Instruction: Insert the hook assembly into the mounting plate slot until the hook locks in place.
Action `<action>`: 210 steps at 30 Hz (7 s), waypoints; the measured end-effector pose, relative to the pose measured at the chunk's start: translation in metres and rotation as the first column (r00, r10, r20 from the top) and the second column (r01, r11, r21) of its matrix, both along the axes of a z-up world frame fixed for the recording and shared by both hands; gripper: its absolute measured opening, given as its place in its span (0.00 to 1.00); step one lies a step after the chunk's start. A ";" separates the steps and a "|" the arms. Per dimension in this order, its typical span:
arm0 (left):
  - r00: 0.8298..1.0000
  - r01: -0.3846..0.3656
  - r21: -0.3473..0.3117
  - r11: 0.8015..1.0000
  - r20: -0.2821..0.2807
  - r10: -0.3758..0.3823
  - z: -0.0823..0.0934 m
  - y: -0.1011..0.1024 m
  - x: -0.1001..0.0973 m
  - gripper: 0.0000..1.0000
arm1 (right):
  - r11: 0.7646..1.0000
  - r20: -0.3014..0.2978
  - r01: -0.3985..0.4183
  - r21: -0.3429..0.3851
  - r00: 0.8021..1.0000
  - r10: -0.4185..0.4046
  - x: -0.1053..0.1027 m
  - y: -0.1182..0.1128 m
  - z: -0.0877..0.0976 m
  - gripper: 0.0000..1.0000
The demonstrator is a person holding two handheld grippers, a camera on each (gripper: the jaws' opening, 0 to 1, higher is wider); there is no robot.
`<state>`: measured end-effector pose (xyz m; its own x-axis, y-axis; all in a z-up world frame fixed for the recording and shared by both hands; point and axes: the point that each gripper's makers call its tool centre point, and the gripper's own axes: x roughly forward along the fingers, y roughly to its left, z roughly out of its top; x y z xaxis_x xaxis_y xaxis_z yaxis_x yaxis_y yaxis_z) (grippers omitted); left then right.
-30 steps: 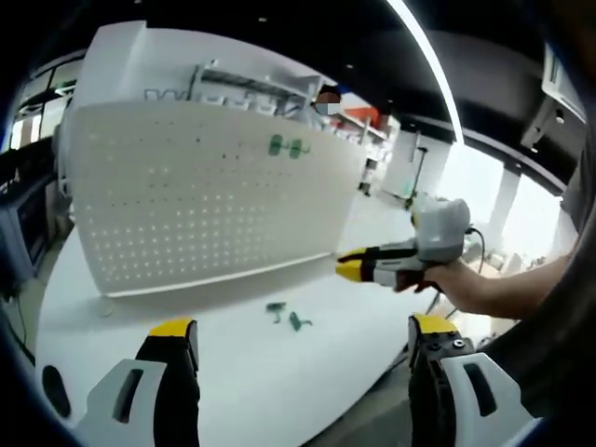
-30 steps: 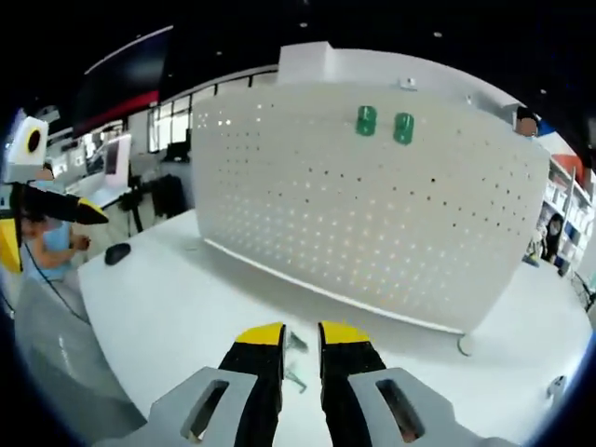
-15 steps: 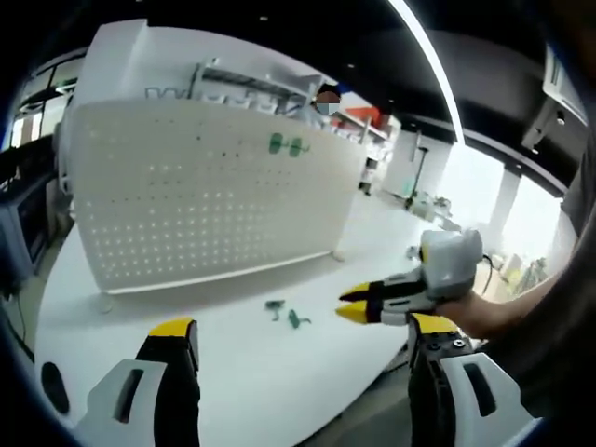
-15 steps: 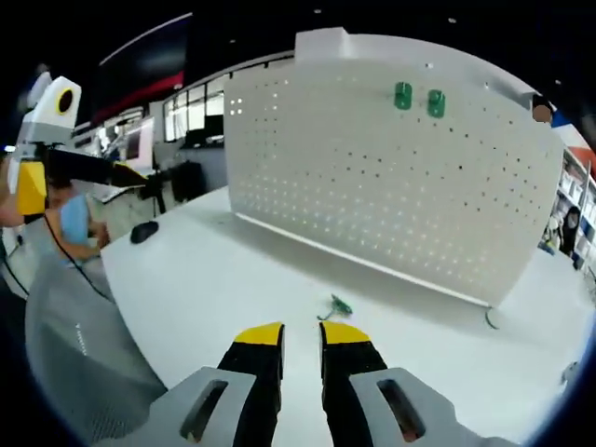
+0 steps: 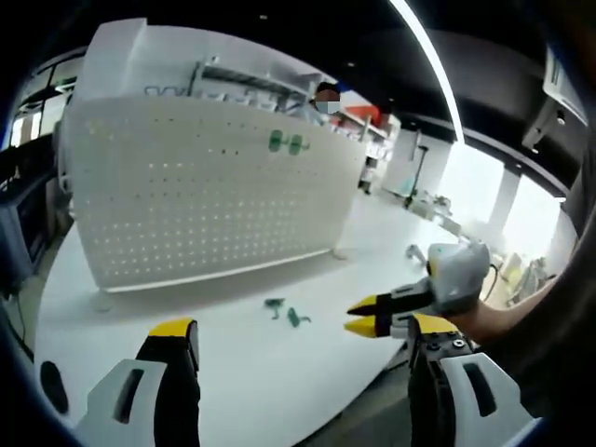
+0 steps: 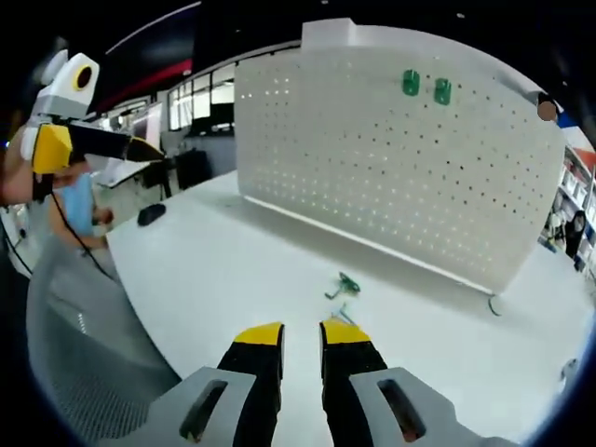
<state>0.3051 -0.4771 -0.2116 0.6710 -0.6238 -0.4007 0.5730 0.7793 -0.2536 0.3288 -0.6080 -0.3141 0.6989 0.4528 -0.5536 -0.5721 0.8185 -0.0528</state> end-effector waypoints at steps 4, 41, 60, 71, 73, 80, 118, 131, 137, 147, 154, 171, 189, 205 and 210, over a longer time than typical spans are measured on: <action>1.000 0.001 0.001 1.000 -0.002 -0.001 -0.001 0.000 -0.001 0.94 | 1.000 -0.013 -0.005 -0.004 1.000 0.005 -0.006 0.001 -0.005 0.13; 0.999 -0.004 0.008 1.000 -0.032 0.004 -0.012 0.006 -0.002 0.94 | 0.997 -0.031 -0.051 -0.054 0.998 0.049 0.021 -0.004 -0.016 0.13; 0.996 0.066 0.073 0.995 -0.067 -0.061 -0.027 0.000 0.011 0.92 | 0.999 -0.071 -0.005 -0.043 0.997 0.002 0.052 -0.018 -0.034 0.13; 0.995 0.063 0.058 0.996 -0.082 -0.059 -0.031 -0.001 0.012 0.91 | 0.996 -0.079 -0.041 -0.076 0.996 0.035 0.081 -0.010 -0.044 0.13; 0.994 0.061 0.059 0.996 -0.091 -0.055 -0.034 0.001 0.011 0.91 | 0.996 -0.078 -0.047 -0.079 0.996 0.041 0.084 -0.008 -0.044 0.13; 0.994 0.055 0.054 0.997 -0.101 -0.050 -0.038 0.003 0.013 0.91 | 0.996 -0.088 -0.057 -0.070 0.995 0.051 0.078 -0.003 -0.046 0.13; 0.978 0.185 0.073 0.980 -0.114 -0.176 -0.068 -0.020 0.045 0.88 | 0.995 -0.095 -0.057 -0.079 0.994 0.050 0.076 -0.012 -0.050 0.13; 0.982 0.157 0.068 0.985 -0.117 -0.149 -0.066 -0.012 0.037 0.88 | 0.979 -0.109 -0.155 -0.135 0.984 0.141 0.117 0.005 -0.068 0.13; 0.986 0.132 0.070 0.989 -0.111 -0.124 -0.063 -0.006 0.036 0.88 | 0.977 -0.135 -0.160 -0.140 0.981 0.141 0.132 0.009 -0.080 0.13; 0.988 0.114 0.072 0.991 -0.110 -0.106 -0.061 -0.003 0.037 0.87 | 0.970 -0.177 -0.173 -0.171 0.974 0.143 0.149 0.007 -0.099 0.13; 0.989 0.104 0.071 0.992 -0.115 -0.096 -0.063 -0.001 0.038 0.87 | 0.959 -0.184 -0.209 -0.194 0.967 0.173 0.156 0.007 -0.103 0.10; 0.989 0.097 0.061 0.993 -0.117 -0.089 -0.064 -0.002 0.038 0.86 | 0.958 -0.225 -0.228 -0.173 0.956 0.186 0.155 0.015 -0.111 0.01; 0.993 0.086 0.032 0.996 -0.084 -0.083 -0.047 -0.003 0.037 0.86 | 0.991 -0.064 -0.123 -0.045 0.991 0.120 0.165 0.023 -0.030 0.01; 0.998 0.046 0.044 0.998 -0.042 -0.044 -0.032 0.015 0.043 0.85 | 0.992 0.023 -0.091 0.092 0.996 0.089 0.137 0.026 0.029 0.01; 0.998 0.044 0.046 0.998 -0.044 -0.042 -0.033 0.015 0.041 0.84 | 0.988 0.038 -0.095 0.124 0.995 0.091 0.119 0.027 0.042 0.01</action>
<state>0.3465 -0.4620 -0.2447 0.6256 -0.6313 -0.4583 0.5955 0.7660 -0.2422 0.4480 -0.5807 -0.2718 0.6674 0.5808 -0.4660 -0.6454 0.7634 0.0271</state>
